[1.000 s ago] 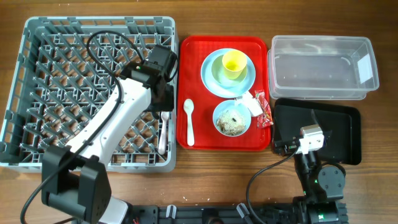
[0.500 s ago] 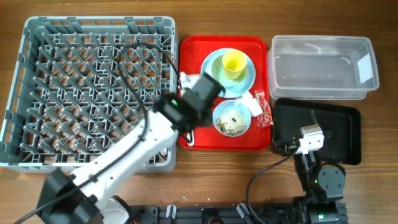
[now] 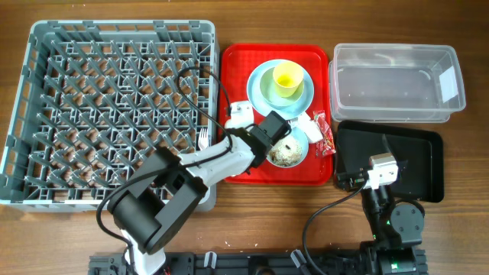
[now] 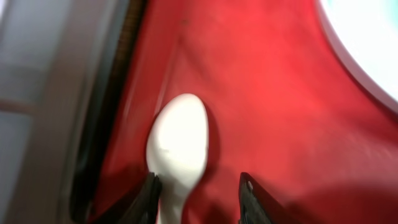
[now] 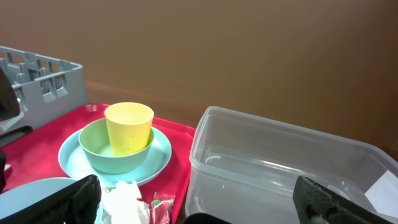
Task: Sort waste into correct bins and load items into the dishwasher rack
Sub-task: 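Reach the left gripper back to the white spoon and grasp it, then carry the spoon with the left gripper into the dish rack and release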
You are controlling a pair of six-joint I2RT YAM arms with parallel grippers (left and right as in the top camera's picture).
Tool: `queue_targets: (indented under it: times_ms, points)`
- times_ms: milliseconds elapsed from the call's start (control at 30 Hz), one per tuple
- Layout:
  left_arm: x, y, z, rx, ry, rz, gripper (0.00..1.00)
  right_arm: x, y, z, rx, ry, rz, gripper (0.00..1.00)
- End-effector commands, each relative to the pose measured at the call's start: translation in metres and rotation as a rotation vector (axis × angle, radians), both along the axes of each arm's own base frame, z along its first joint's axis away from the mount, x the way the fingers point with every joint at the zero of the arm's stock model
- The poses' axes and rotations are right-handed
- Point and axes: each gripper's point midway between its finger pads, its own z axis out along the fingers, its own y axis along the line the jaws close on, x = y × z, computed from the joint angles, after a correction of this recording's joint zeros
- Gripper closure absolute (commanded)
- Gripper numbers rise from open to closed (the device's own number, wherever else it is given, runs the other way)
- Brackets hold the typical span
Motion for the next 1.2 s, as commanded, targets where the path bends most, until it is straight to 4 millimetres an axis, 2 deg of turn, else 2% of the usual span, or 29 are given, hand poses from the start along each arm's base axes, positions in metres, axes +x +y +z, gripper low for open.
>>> queue_targets:
  times_ms: [0,67,133,167,300,367,433,533,567,633,667,700,733,767,833,867,967,1067,1100,1167]
  points:
    - [0.008,0.014,-0.018,0.0,0.013,0.059,0.61,0.0,-0.002,0.001,-0.001,-0.008,-0.011,0.0]
    - [-0.002,-0.001,-0.036,-0.087,0.108,0.028,0.66,0.0,-0.002,0.001,-0.001,-0.008,-0.011,0.0]
    - [-0.006,-0.007,-0.04,-0.101,0.129,0.01,0.74,0.0,-0.002,0.001,-0.002,-0.008,-0.011,0.0]
    - [-0.007,-0.01,-0.04,-0.095,0.131,-0.008,0.82,0.0,-0.002,0.001,-0.001,-0.008,-0.011,0.0]
    - [-0.01,-0.016,-0.035,-0.095,0.125,-0.038,0.85,0.0,-0.002,0.001,-0.002,-0.008,-0.011,0.0]
    - [-0.007,-0.019,-0.023,-0.117,0.102,-0.04,0.95,0.0,-0.002,0.001,-0.001,-0.008,-0.011,0.01]
    - [-0.002,-0.024,0.006,-0.164,0.051,-0.046,0.96,0.0,-0.002,0.001,-0.001,-0.008,-0.011,0.01]
    - [0.003,-0.028,0.064,-0.221,-0.04,-0.102,0.96,0.0,-0.002,0.001,-0.002,-0.008,-0.011,0.0]
    - [0.002,-0.028,0.103,-0.263,-0.106,-0.133,0.96,0.0,-0.002,0.001,-0.001,-0.008,-0.011,0.0]
    - [-0.003,-0.022,0.155,-0.324,-0.199,-0.161,0.96,0.0,-0.002,0.001,-0.001,-0.008,-0.011,0.0]
    - [-0.007,-0.013,0.183,-0.338,-0.249,-0.186,0.96,0.0,-0.002,0.001,-0.001,-0.008,-0.011,0.0]
    - [-0.01,-0.004,0.2,-0.342,-0.279,-0.195,0.96,0.0,-0.002,0.001,-0.002,-0.008,-0.011,0.0]
    - [-0.014,0.014,0.215,-0.32,-0.301,-0.202,0.96,0.0,-0.002,0.001,-0.001,-0.007,-0.011,0.0]
    - [-0.016,0.036,0.22,-0.293,-0.297,-0.174,0.96,0.0,-0.002,0.001,-0.002,-0.008,-0.011,0.0]
    - [-0.016,0.073,0.207,-0.232,-0.236,-0.091,0.96,0.0,-0.002,0.001,-0.001,-0.008,-0.011,0.0]
    - [-0.016,0.086,0.195,-0.218,-0.184,-0.059,0.96,0.0,-0.002,0.001,-0.001,-0.007,-0.011,0.0]
    - [-0.011,0.088,0.157,-0.284,-0.026,-0.044,0.96,0.0,-0.002,0.001,-0.002,-0.008,-0.011,0.0]
    - [-0.001,0.093,0.104,-0.223,0.107,0.003,0.96,0.0,-0.002,0.001,-0.001,-0.008,-0.011,0.0]
    - [0.0,0.093,0.091,-0.208,0.14,0.007,0.91,0.0,-0.002,0.001,-0.001,-0.008,-0.011,0.0]
    - [0.001,0.093,0.082,-0.198,0.161,0.01,0.69,0.0,-0.002,0.001,-0.001,-0.008,-0.011,0.0]
